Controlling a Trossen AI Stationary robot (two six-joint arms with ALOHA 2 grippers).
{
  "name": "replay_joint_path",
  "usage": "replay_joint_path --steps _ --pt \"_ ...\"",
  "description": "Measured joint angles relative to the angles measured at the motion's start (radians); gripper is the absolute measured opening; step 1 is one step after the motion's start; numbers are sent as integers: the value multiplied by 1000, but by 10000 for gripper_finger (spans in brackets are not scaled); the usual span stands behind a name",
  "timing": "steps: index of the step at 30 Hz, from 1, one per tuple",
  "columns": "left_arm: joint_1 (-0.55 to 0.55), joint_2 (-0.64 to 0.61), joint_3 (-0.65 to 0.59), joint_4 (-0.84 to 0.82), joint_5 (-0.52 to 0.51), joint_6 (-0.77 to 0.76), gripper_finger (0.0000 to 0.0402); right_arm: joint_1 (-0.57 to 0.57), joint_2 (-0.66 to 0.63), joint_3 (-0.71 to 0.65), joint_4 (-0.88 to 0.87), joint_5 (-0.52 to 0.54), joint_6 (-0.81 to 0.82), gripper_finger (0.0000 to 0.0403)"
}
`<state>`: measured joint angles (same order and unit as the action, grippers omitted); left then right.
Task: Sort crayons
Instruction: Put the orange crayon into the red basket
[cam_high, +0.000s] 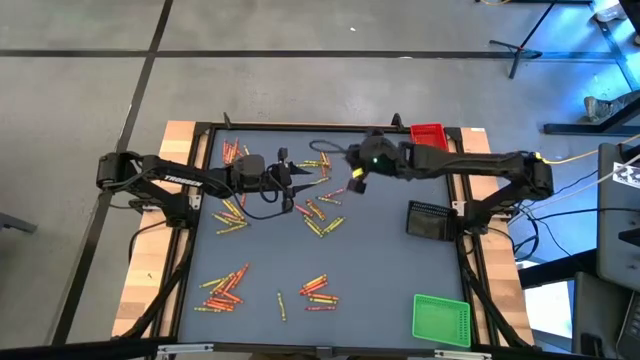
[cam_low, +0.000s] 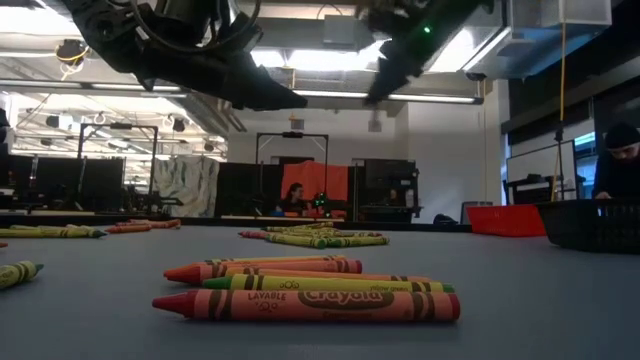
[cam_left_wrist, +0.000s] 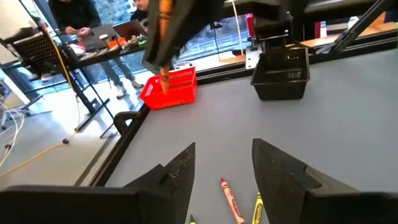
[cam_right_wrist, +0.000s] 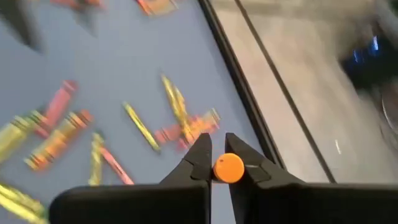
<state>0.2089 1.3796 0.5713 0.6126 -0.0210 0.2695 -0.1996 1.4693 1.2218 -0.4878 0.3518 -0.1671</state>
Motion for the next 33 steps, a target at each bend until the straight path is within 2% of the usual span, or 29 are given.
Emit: replay_joint_path --steps 6,12,17,23,33 --pt "0 0 0 0 0 2 143 -147 -43 11 -234 103 69 27" --pt "0 0 0 0 0 2 143 -334 -35 10 -364 105 115 28" --pt "0 0 0 0 0 2 144 -492 -32 -26 -365 96 138 29" --pt "0 0 0 1 0 3 144 -668 -25 -120 -320 21 179 29" --pt "0 0 -1 1 -1 3 144 -788 -10 -199 -243 -101 189 30"
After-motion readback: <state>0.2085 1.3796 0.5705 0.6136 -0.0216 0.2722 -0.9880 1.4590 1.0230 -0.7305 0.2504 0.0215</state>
